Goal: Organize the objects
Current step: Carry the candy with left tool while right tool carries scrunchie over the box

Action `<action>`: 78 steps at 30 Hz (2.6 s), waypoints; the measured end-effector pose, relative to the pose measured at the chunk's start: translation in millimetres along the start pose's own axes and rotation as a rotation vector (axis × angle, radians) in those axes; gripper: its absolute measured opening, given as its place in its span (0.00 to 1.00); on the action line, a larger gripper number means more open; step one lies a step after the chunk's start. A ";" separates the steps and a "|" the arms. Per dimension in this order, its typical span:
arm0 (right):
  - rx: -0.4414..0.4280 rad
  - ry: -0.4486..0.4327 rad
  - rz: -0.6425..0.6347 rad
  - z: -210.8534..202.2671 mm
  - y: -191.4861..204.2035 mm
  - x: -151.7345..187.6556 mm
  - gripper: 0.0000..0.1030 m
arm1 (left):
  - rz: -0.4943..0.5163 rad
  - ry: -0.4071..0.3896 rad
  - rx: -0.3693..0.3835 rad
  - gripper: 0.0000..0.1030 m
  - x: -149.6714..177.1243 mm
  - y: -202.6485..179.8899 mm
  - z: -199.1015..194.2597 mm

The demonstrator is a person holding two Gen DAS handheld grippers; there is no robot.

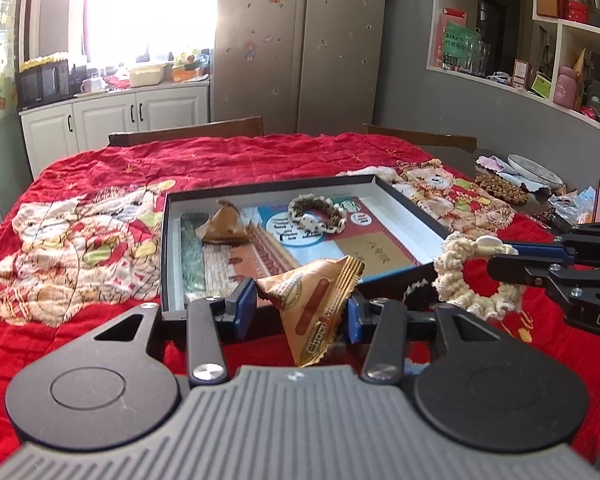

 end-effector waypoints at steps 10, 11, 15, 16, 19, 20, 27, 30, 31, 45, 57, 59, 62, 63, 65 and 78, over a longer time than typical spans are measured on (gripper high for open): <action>0.020 -0.028 -0.003 6.7 -5.1 -16.3 0.11 | 0.008 -0.031 -0.001 0.47 -17.2 -3.5 3.4; 0.021 -0.030 -0.004 7.7 -5.3 -17.9 0.11 | 0.007 -0.033 -0.001 0.47 -18.9 -3.6 4.1; 0.032 -0.038 -0.006 12.0 -7.9 -25.1 0.11 | 0.002 -0.037 -0.002 0.47 -24.3 -2.6 7.8; 0.034 -0.040 -0.005 12.7 -9.4 -26.9 0.11 | 0.000 -0.037 -0.002 0.47 -25.7 -2.5 8.9; 0.042 -0.047 -0.002 15.8 -14.0 -32.5 0.11 | 0.002 -0.040 -0.004 0.47 -29.4 -3.3 11.5; 0.044 -0.048 -0.001 16.7 -15.3 -34.2 0.11 | 0.004 -0.042 -0.005 0.47 -30.6 -3.9 12.2; 0.069 -0.063 0.000 24.2 -24.4 -50.2 0.11 | 0.017 -0.043 -0.014 0.47 -40.7 -7.8 23.2; 0.077 -0.067 0.003 26.1 -28.6 -54.7 0.11 | 0.015 -0.040 -0.015 0.47 -44.8 -7.9 28.4; 0.081 -0.068 0.003 27.2 -30.0 -55.9 0.11 | 0.015 -0.040 -0.017 0.47 -46.1 -7.8 30.3; 0.124 -0.040 0.037 57.0 -58.6 -61.8 0.11 | 0.005 -0.021 -0.038 0.48 -60.8 -9.5 63.5; 0.169 -0.005 0.098 99.0 -87.7 -64.3 0.11 | -0.005 0.018 -0.069 0.48 -68.1 -8.7 100.2; 0.174 0.002 0.108 107.4 -92.8 -65.0 0.11 | -0.012 0.019 -0.075 0.48 -70.4 -6.8 105.1; 0.180 0.011 0.126 120.4 -99.4 -64.2 0.11 | -0.018 0.018 -0.076 0.48 -74.1 -5.2 111.1; 0.182 0.014 0.133 124.9 -101.8 -64.0 0.11 | -0.018 0.017 -0.077 0.48 -75.2 -5.4 113.4; 0.183 0.016 0.145 131.2 -105.8 -63.9 0.11 | -0.015 0.019 -0.081 0.48 -76.8 -6.1 118.7; 0.188 0.055 0.235 178.0 -133.0 -56.8 0.11 | -0.020 0.071 -0.111 0.48 -73.4 -2.9 158.3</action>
Point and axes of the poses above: each gripper's, at about its wrist camera, not at the fingertips, and z roughly the way its jaws point, y to its left, x to its underside, the point moved 3 cm from there along z, roughly the way its jaws point, and after that the axes turned 5 degrees about -x, right-handed, at the moved point
